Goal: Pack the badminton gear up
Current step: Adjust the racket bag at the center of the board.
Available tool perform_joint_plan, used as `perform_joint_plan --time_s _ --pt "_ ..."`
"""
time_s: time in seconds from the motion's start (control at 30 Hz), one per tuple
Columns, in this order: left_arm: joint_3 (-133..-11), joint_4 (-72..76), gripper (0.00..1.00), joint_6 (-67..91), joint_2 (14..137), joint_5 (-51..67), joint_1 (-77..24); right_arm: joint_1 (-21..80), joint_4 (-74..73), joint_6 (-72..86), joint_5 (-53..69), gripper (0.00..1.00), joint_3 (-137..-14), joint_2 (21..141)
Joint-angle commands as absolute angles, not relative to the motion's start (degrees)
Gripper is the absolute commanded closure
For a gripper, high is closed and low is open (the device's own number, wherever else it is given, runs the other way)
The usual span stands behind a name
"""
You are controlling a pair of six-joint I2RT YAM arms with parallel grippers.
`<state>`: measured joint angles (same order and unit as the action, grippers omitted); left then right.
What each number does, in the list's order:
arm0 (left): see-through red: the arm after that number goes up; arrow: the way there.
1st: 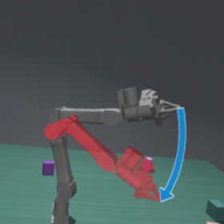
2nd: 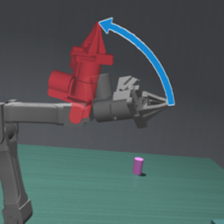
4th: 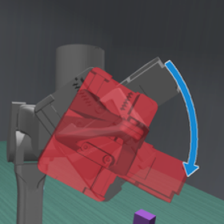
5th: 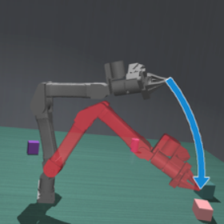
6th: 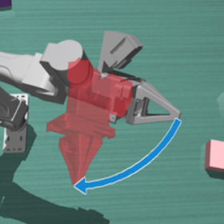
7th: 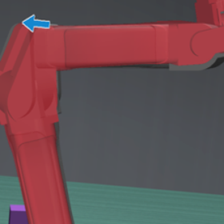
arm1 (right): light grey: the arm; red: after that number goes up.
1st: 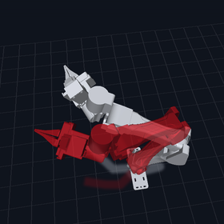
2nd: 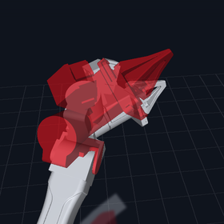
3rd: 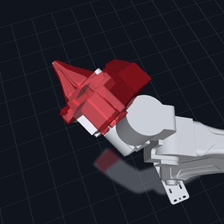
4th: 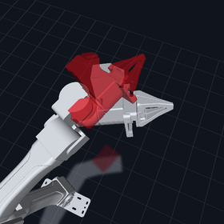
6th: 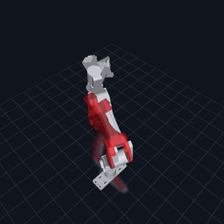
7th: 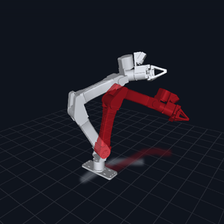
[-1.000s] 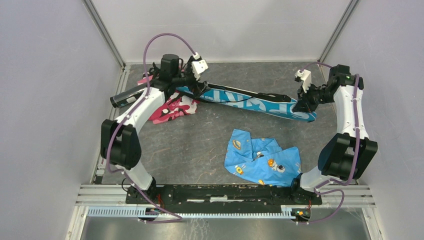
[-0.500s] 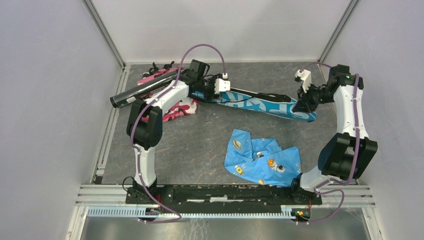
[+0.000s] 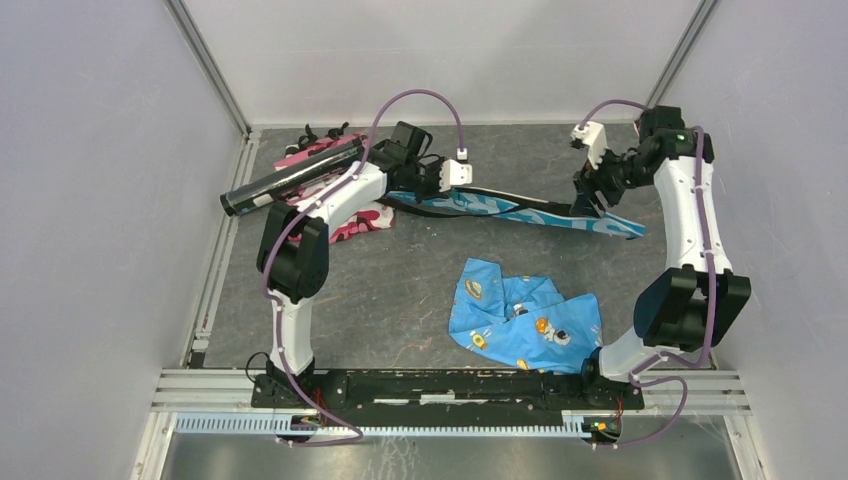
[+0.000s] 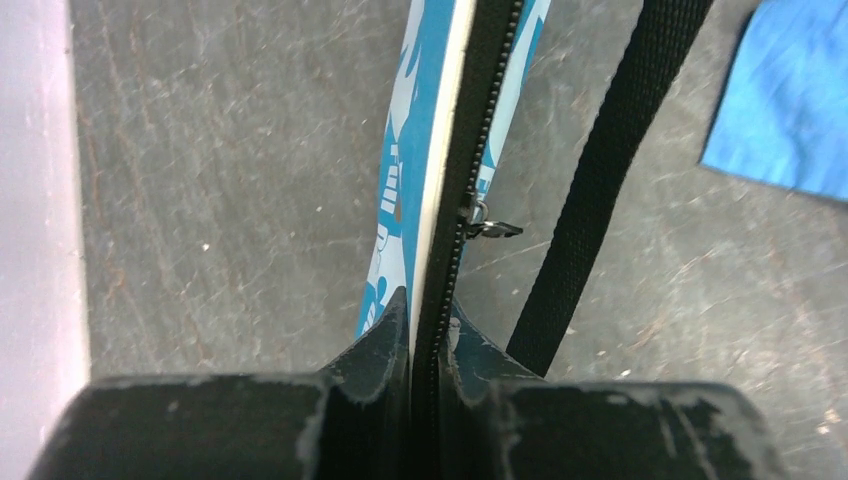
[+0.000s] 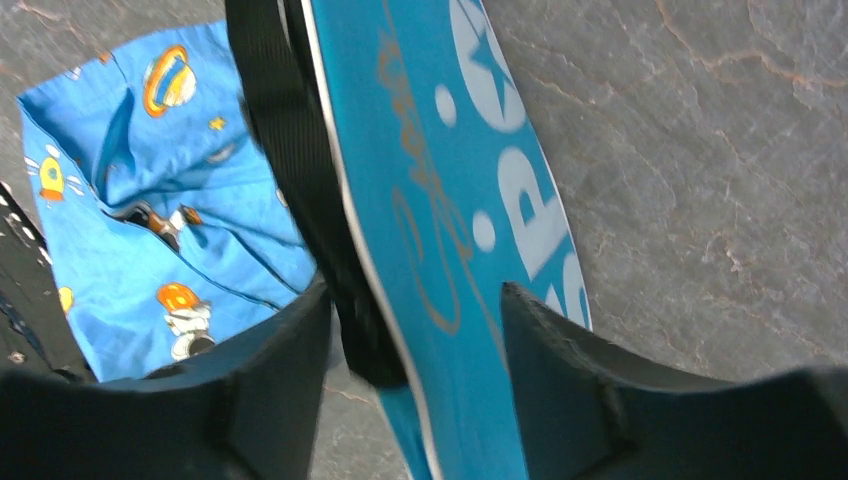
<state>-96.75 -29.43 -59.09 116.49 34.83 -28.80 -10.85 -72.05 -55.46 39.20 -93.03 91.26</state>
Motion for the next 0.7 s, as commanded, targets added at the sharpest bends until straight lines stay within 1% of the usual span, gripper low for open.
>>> perform_joint_plan --time_s 0.0,0.13,0.3,0.43,0.67 --pt "-100.25 -30.66 0.98 -50.97 111.95 36.51 -31.98 -5.99 -71.91 -53.95 38.1 0.27 -98.2 89.46" --pt "-102.53 -32.79 0.95 -46.95 111.82 36.12 -33.34 -1.97 -71.85 -52.21 37.57 0.2 -100.51 89.39" --pt "-102.42 -33.92 0.9 -43.77 110.97 33.98 -35.48 3.2 -69.87 -49.42 37.97 0.15 -99.09 88.99" --pt "-102.42 -33.94 0.89 -41.43 110.82 31.59 -36.71 6.31 -65.86 -46.91 37.03 0.15 -94.93 88.03" --pt "-103.11 -35.0 0.87 -37.81 110.95 32.63 -36.78 8.57 -61.11 -46.72 32.98 0.15 -86.88 88.13"
